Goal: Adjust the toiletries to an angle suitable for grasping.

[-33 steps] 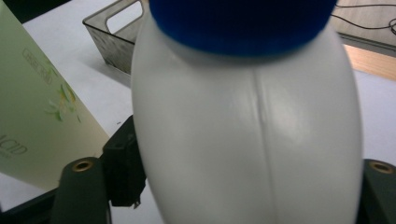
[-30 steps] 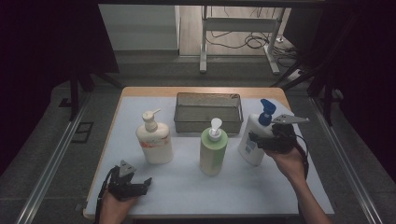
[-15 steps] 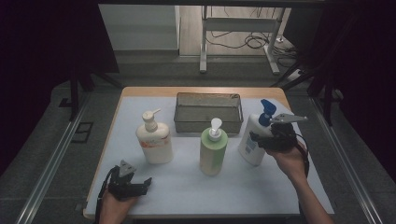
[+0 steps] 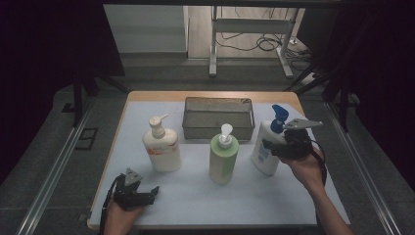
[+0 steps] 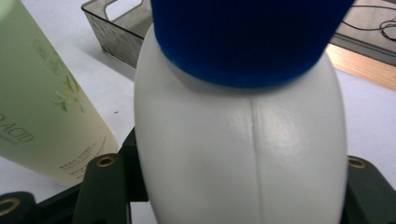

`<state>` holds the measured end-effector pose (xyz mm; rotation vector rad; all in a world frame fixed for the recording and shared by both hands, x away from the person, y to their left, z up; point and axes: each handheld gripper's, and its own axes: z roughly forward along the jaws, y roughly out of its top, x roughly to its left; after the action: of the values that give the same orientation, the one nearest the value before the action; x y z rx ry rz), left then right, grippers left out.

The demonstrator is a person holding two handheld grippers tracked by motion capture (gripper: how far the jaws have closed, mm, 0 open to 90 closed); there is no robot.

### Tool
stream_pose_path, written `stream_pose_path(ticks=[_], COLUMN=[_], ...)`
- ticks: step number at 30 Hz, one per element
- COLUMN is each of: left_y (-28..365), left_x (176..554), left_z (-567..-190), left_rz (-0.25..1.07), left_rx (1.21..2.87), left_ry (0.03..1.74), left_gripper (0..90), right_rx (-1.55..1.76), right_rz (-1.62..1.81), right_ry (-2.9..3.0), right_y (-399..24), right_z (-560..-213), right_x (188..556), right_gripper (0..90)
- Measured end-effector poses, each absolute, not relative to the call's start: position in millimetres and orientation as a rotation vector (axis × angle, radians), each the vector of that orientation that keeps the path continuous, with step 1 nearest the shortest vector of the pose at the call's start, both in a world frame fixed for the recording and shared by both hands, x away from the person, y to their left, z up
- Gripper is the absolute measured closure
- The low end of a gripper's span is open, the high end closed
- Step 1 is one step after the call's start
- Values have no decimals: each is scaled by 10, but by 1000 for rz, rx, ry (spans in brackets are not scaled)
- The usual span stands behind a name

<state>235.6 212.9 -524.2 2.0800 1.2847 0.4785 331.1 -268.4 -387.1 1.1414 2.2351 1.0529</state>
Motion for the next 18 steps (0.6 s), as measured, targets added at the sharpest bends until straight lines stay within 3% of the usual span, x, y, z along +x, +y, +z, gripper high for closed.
stream_pose_path(ticks=[18], left_y=[2127], left_x=[2357], left_z=[-5244], left_rz=[479], left_rx=[2076], left_ry=[1286], left_gripper=[123], right_rx=[1114], right_rz=[1096], right_ry=[2253], right_y=[-2712], right_z=[-3695], right_x=[3294], right_gripper=[399])
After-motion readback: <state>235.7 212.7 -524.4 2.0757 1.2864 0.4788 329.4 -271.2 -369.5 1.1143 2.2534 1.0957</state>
